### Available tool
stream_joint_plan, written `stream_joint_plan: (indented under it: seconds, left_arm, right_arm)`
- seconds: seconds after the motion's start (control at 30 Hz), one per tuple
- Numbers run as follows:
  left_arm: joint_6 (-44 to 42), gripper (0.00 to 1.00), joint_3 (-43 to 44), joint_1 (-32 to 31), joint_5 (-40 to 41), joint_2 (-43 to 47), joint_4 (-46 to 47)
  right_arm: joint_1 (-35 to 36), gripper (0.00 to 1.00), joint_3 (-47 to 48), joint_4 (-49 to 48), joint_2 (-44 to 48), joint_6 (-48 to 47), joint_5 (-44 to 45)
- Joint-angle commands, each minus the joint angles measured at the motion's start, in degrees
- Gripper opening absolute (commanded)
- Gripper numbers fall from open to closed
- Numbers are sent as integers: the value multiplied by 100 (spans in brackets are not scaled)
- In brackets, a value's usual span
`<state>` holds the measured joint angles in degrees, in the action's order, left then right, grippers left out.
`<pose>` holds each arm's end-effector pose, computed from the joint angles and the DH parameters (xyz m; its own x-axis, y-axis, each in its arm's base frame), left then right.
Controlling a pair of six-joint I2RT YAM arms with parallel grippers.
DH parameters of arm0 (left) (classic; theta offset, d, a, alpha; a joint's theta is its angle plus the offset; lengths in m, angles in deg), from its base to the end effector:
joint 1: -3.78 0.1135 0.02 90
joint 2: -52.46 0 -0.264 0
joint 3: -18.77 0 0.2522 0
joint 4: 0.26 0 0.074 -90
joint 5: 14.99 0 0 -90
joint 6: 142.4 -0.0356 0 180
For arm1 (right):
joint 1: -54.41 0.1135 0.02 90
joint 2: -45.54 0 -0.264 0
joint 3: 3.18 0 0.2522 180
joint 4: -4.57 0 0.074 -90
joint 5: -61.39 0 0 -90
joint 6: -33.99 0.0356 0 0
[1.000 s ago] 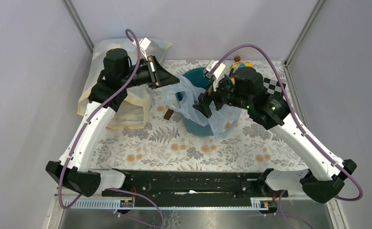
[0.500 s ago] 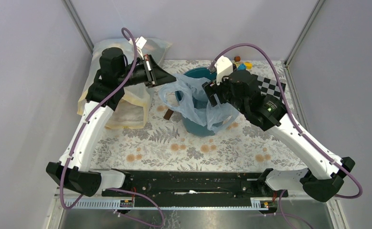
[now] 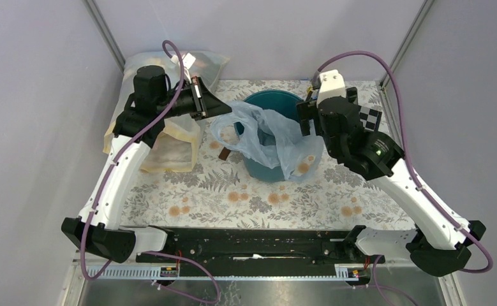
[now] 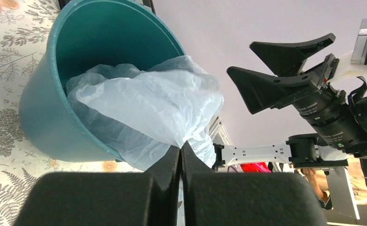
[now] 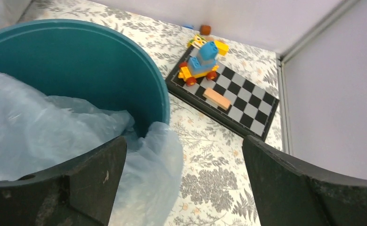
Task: Put the trash bags into the trash bin
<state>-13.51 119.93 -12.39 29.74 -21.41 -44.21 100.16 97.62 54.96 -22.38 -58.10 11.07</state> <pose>0.2481 -0.0983 0.4543 -0.7478 -0.2432 -0.6178 0.4885 0.4287 -0.7600 0.1763 0.1484 0.4645 -0.2052 -0.2509 -0.9460 -0.1340 0.9647 -0.2268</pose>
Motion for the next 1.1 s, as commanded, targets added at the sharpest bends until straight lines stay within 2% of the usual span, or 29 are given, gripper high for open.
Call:
stream_joint_plan:
  seconds: [0.0, 0.07, 0.27, 0.33, 0.53, 0.63, 0.77, 0.9, 0.97, 1.07]
  left_arm:
    - [-232, 0, 66, 52, 172, 251, -28]
    - [-250, 0, 8, 53, 177, 290, -38]
    - [-255, 0, -31, 52, 185, 312, -44]
    - [-263, 0, -27, 52, 193, 311, -45]
    - [-268, 0, -88, 52, 278, 362, -40]
    - [-260, 0, -86, 53, 300, 359, -43]
    - [-272, 0, -95, 52, 324, 382, -47]
    - [-369, 0, -89, 52, 450, 400, -167]
    - [-460, 0, -80, 52, 575, 411, -287]
    - [-644, 0, -81, 52, 876, 432, -482]
  right_arm:
    - [30, 100, 309, 757, 229, 738, 790]
    - [30, 100, 313, 787, 368, 791, 142]
    - [44, 100, 356, 831, 473, 1299, -2805]
    - [201, 97, 279, 890, 327, 1531, -2995]
    - [1053, 95, 91, 937, -26, 1827, -1694]
    - [1561, 100, 242, 987, -303, 1893, -729]
    - [2016, 100, 548, 1222, -885, 2026, 669]
    - [2095, 100, 628, 1571, -1169, 2359, 2012]
    - [2088, 99, 505, 1521, -1056, 2316, 2303]
    - [2086, 92, 252, 1296, -803, 2055, 2569]
